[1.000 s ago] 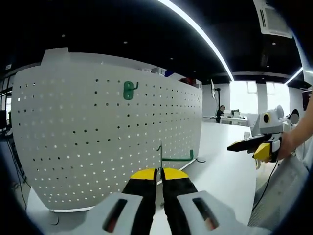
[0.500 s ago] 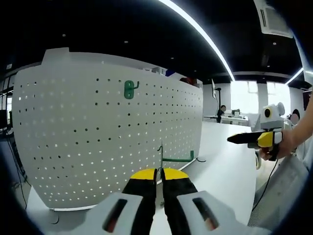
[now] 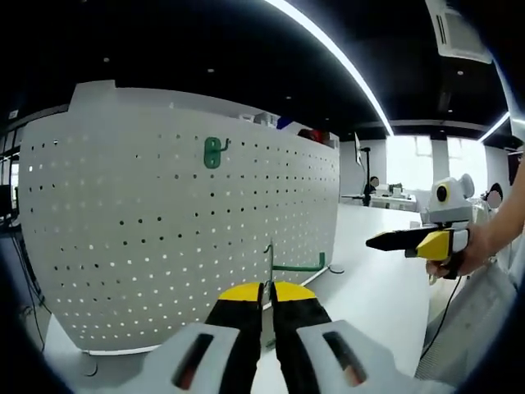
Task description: Insert the hook assembly into the mounting plate slot until the hook locks in place.
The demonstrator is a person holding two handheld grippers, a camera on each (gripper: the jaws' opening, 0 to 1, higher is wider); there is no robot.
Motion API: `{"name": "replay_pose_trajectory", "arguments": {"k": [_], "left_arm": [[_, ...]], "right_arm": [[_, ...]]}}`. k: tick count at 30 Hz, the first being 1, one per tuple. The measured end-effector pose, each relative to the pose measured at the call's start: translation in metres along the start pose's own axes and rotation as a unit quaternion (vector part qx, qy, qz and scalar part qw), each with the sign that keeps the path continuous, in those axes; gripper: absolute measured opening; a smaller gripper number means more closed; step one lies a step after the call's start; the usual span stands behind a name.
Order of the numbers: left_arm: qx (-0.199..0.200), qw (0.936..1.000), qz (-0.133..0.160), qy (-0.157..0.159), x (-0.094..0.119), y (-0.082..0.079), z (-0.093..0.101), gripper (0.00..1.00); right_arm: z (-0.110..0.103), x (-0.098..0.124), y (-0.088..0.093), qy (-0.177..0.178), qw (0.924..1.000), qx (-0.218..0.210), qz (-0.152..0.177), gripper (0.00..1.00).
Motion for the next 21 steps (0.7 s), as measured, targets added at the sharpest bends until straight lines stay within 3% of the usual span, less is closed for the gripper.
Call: {"name": "replay_pose_trajectory", "arguments": {"k": [21], "left_arm": [[0.004, 0.9999, 0.008, 0.005, -0.003, -0.007, 0.012, 0.04]], "right_arm": [[-0.014, -0.037, -0.008, -0.025, 0.9995, -0.01, 0.017, 0.59]]}}
Point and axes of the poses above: the point that each gripper's makers call its tool centre point, and the gripper's own axes: x roughly backward along the fingers, z roughly to its right, y roughly out of its underside, the point moved 2 cm from there along x, roughly backward along the fingers, and after that the axes turned 6 degrees about x, right-handed, at the moved point
